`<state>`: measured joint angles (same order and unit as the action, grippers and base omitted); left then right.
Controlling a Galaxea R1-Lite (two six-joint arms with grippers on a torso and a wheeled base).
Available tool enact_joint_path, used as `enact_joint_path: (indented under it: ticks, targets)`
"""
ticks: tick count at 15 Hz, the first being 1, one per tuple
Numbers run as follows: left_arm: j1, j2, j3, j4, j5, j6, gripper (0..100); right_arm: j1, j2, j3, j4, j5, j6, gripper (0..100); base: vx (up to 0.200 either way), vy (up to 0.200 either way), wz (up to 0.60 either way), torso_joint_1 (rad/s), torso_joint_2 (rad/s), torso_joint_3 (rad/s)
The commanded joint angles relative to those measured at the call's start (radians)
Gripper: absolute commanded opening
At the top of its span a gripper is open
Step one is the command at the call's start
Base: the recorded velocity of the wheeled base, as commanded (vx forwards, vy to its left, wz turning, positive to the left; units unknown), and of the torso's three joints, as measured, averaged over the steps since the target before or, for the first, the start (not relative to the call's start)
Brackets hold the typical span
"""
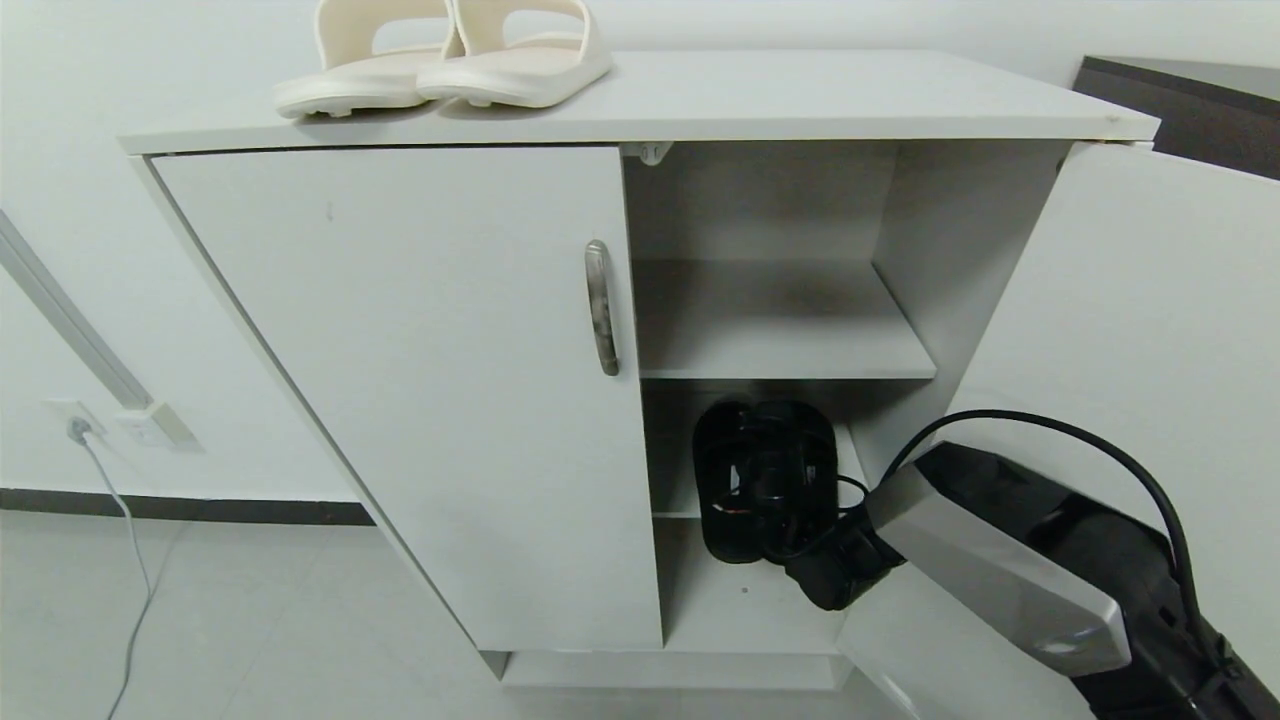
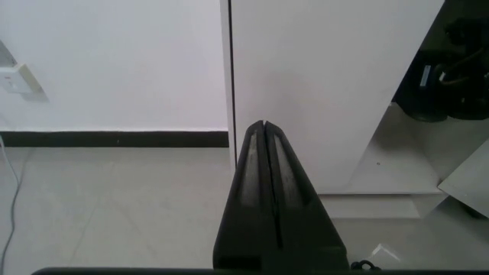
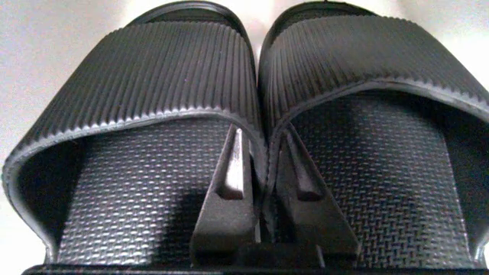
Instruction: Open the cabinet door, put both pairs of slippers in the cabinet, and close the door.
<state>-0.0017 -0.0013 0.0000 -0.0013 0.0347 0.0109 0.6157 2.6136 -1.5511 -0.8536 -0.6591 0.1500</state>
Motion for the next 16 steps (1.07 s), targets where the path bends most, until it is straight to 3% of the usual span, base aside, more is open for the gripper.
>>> enact_joint_path:
  ticks: [1,12,13,16]
  targets:
    - [0.0,0.001,0.0,0.0,0.001,0.0,0,-0.014,0.034,-0.078,0.024,0.0,-0.001,0,0.0,0.0,0.0,0.0,0.0,0.0]
    - [0.0,0.001,0.0,0.0,0.001,0.0,0,-0.03,0.065,-0.185,0.096,0.001,0.0,0,0.0,0.0,0.0,0.0,0.0,0.0]
    - [0.0,0.001,0.0,0.0,0.001,0.0,0,-0.03,0.065,-0.184,0.096,0.001,0.0,100,0.0,0.0,0.0,0.0,0.0,0.0]
    - [0.0,0.001,0.0,0.0,0.001,0.0,0,-0.03,0.062,-0.155,0.1,0.0,0.0,100,0.0,0.0,0.0,0.0,0.0,0.0]
